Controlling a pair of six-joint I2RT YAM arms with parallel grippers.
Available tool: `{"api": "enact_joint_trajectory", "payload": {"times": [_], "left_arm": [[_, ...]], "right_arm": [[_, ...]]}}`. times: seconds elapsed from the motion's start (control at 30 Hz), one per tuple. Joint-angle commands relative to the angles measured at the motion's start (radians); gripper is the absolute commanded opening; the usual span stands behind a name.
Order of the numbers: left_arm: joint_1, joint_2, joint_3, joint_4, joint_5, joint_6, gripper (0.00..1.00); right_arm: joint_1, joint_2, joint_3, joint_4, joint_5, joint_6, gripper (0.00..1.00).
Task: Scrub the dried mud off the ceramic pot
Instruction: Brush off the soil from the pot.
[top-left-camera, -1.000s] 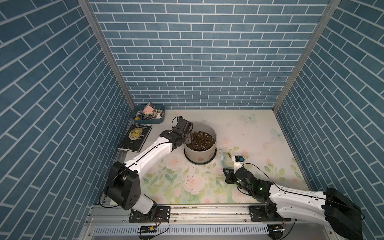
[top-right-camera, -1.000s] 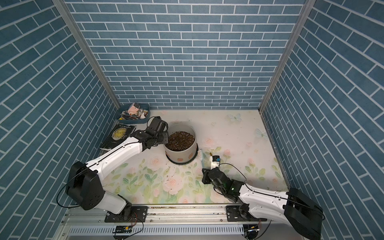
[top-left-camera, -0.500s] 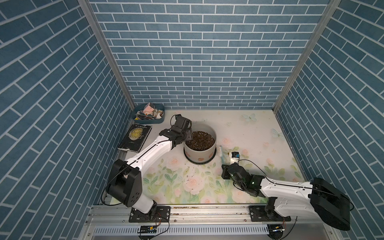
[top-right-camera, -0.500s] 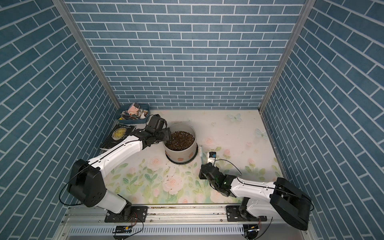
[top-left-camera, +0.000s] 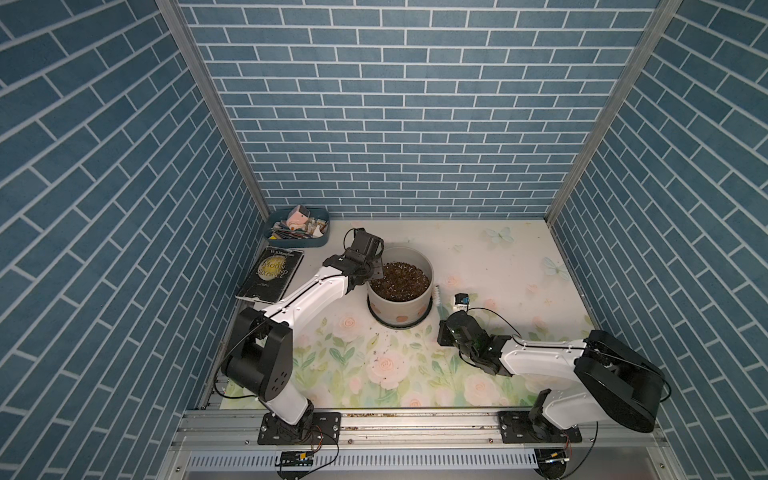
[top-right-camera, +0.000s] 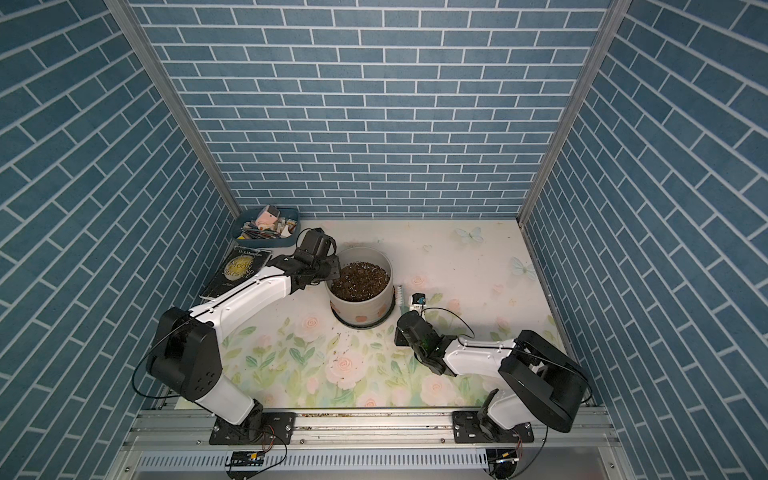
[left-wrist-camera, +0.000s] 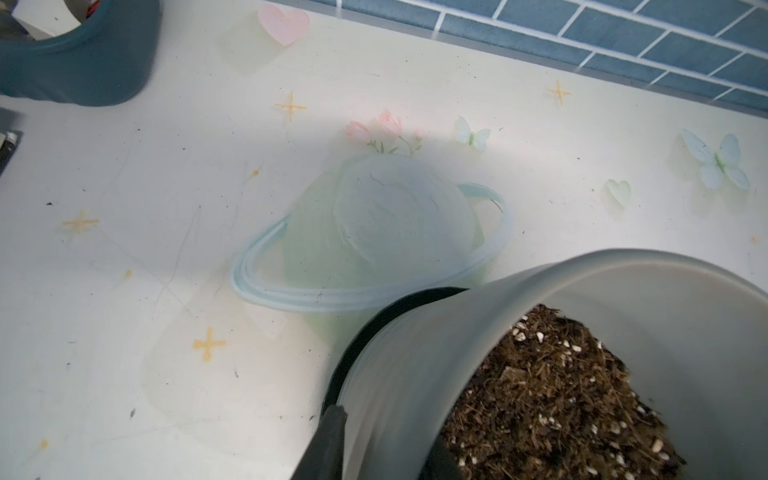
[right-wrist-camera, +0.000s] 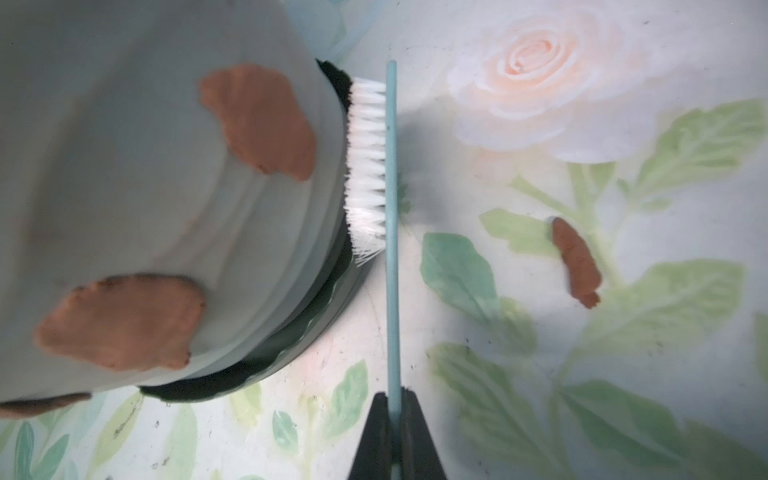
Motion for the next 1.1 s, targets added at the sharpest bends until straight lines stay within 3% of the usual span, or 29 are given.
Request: {"api": "enact_joint_trajectory", "payload": {"times": [0.0,0.43,1.07], "left_arm": [[0.001,-0.01,-0.012,-0.008,-0.001,0.009,0.26],[0.002,-0.017,-0.025,-0.002,0.001,0.015,0.1],[0.002,-0.051,-0.051,-0.022,-0.032,0.028,0.05]], "right_arm": [[0.032,0.016,0.014,0.088,-0.039,-0.077,0.0],[0.09,-0.197,-0.044,0.118,-0.016,-0.073,0.0],[0.035,-0.411,-0.123,-0.066,0.089,-0.088,0.0]]}}
